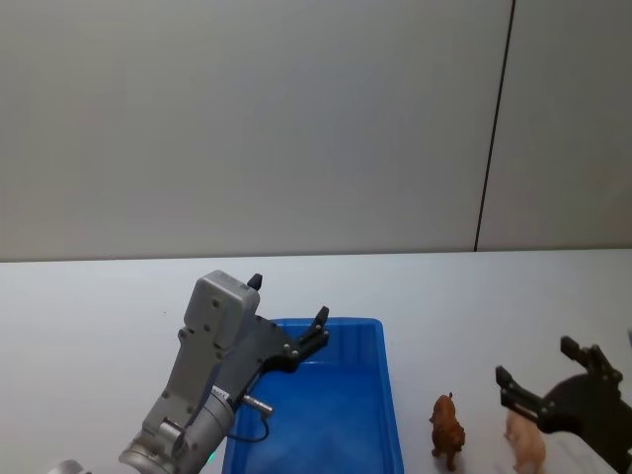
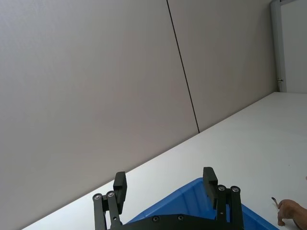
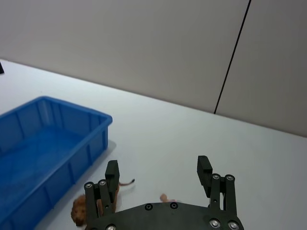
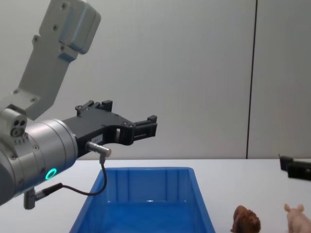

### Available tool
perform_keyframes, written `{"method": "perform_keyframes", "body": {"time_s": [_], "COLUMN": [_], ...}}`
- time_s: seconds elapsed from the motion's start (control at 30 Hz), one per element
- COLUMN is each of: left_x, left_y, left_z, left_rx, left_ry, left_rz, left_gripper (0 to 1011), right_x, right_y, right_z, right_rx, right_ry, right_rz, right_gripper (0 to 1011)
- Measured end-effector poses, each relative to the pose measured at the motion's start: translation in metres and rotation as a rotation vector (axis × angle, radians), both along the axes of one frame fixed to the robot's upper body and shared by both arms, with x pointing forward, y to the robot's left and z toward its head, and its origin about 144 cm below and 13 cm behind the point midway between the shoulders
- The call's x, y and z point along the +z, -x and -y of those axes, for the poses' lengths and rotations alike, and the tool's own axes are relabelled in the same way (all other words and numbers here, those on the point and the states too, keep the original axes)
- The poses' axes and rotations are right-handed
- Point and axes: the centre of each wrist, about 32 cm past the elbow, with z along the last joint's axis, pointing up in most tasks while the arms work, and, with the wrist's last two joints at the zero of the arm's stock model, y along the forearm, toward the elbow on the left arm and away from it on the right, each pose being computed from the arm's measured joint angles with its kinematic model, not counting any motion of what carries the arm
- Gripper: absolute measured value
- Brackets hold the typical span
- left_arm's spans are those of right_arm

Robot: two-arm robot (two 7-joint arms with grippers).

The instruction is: Pick up the two dolls from the table and place them into the box.

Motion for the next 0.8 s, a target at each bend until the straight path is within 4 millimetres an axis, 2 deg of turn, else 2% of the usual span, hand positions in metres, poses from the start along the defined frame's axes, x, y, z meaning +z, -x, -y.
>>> {"method": "perform_keyframes", "body": {"time_s": [0.3, 0.8], "left_x": [0.0, 0.0], "left_y": [0.0, 0.0], "left_z": [0.0, 0.0], "left_rx": [0.0, 0.0], "left_ry": [0.0, 0.0], "left_rz": [0.0, 0.0], "left_gripper": [1003, 1003], "right_x": [-0.005, -0.024], "right_y": [0.005, 0.007], "right_z": [0.008, 0.012], "right_rx": [-0.009, -0.027], "right_ry": [0.03, 0.029], "right_rz": [-0.076, -0.231], "right_gripper": [1001, 1001]}}
